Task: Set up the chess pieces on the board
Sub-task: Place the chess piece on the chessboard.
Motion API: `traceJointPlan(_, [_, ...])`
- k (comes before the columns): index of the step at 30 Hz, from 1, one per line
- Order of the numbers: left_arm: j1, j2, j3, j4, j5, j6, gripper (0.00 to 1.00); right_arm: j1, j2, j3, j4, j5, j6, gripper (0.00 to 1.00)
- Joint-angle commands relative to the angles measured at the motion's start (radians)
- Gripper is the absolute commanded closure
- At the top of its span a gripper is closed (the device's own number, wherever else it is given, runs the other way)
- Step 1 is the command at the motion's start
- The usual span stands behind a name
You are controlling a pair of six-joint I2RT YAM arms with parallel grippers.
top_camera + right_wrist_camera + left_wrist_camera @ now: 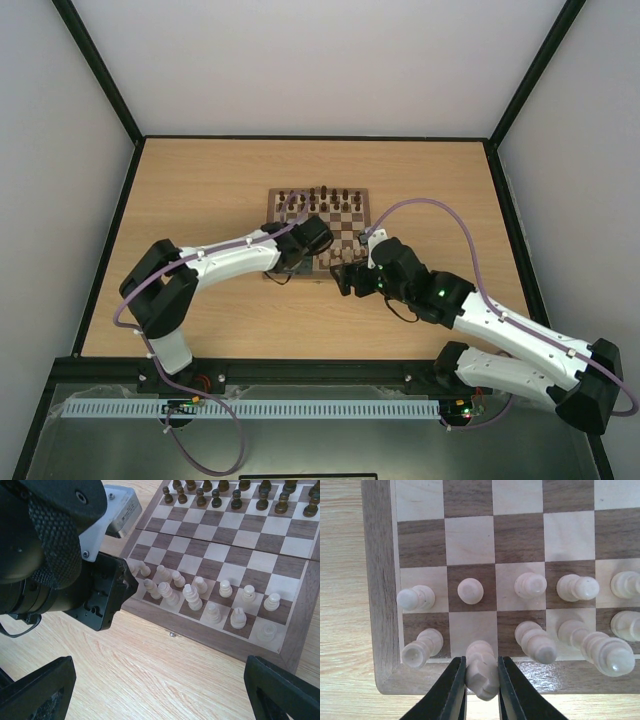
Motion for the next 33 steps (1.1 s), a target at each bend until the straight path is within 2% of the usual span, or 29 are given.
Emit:
traceJointPlan(1, [0.017,0.011,0.013,0.013,-0.001,0.023,0.87,-0.005,0.006,-0.013,-0.018,-0.003,0.006,0.07])
traceJointPlan(17, [0.032,0.034,-0.016,0.046,0.021,0.034,0.85,-0.005,0.020,-0.016,-0.013,-0.014,0.005,0.07])
traceJointPlan(33, [0.030,0.012,-0.019,0.027,0.013,0.019,0.77,-0.005,0.033,-0.017,-0.007,-0.033,0.002,0.07])
